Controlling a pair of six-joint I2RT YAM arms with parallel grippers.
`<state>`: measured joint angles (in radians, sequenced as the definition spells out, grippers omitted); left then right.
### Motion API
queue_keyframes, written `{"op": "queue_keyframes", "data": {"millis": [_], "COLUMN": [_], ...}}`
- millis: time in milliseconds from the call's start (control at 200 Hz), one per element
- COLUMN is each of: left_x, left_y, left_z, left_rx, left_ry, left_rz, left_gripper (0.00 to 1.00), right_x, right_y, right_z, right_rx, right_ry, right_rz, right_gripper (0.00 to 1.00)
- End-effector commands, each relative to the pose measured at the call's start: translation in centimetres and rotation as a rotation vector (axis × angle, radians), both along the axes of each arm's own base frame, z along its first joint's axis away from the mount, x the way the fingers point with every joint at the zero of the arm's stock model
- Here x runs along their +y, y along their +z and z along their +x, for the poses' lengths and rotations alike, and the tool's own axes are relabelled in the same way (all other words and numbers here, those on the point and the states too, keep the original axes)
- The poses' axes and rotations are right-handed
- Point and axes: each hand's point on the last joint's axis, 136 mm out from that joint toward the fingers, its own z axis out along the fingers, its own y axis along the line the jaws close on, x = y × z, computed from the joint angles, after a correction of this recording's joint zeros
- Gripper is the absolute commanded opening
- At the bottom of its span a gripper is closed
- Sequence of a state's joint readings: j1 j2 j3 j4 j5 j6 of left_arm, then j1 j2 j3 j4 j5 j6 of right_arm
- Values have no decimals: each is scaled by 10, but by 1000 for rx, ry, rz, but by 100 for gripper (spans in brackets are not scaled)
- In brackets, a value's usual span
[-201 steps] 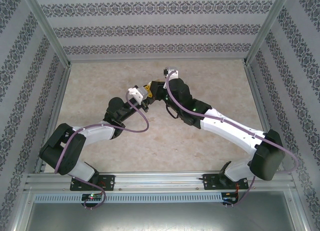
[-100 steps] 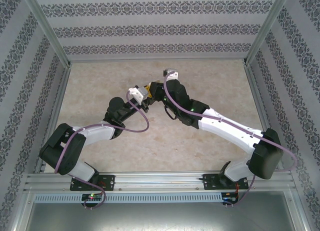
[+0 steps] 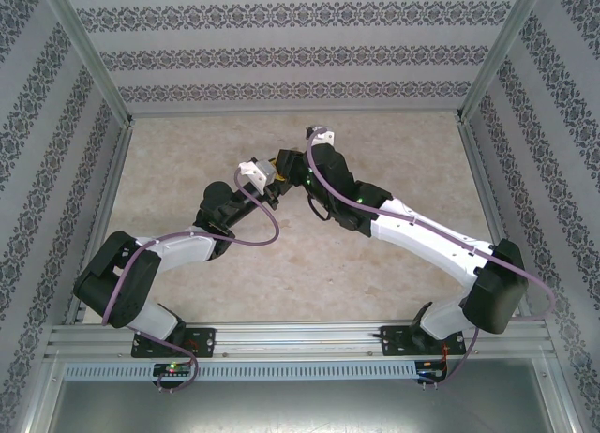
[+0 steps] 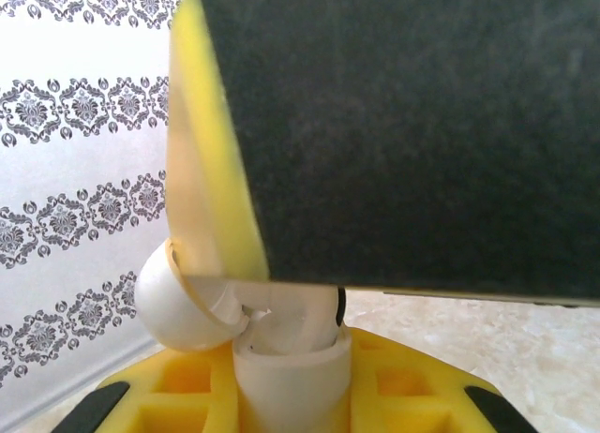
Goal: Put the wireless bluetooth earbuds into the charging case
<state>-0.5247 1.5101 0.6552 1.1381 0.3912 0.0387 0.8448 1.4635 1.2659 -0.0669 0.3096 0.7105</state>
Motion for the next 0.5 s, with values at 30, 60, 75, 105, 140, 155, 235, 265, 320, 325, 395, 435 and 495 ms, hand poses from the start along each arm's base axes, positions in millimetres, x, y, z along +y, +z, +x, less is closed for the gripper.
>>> {"op": "queue_keyframes", "data": {"millis": [30,60,75,105,140,155,235,265,320,325,395,435,495], "left_x": [-8,-8,-9,-9,-10,-10,-12,-12,-13,-13,-13,-13,-13], "left_y": [25,24,24,22,21,20,15,12,10,9,6,4,3], "left_z": [-11,-10,-10,-9,-9,-9,-7,-6,-5,-5,-4,-4,-4], "left_rx": [-53,-48,-46,-40,-32,-30,-14,-5,2,4,15,23,23], "left_ry": [-55,-54,-56,-58,-62,-64,-71,-71,-76,-76,-77,-76,-74], "left_rz": [-65,-69,-70,-74,-79,-80,-93,-96,-101,-101,-106,-107,-108], "left_gripper": [0,0,0,0,0,0,0,0,0,0,0,0,0], "right_x": [3,2,2,2,3,2,4,4,4,4,4,3,1], "right_y": [14,16,15,15,14,14,14,16,19,19,26,30,37], "right_z": [8,9,10,11,13,13,16,17,19,19,21,22,22], "right_rx": [-9,-7,-3,2,10,9,17,17,15,15,5,-1,-11], "right_ry": [-7,-9,-10,-12,-10,-10,-9,-8,-6,-6,-2,-2,0], "right_rz": [39,43,45,49,55,59,70,75,82,82,95,98,107], "right_gripper": [46,46,47,47,47,49,55,57,61,61,65,68,71]}}
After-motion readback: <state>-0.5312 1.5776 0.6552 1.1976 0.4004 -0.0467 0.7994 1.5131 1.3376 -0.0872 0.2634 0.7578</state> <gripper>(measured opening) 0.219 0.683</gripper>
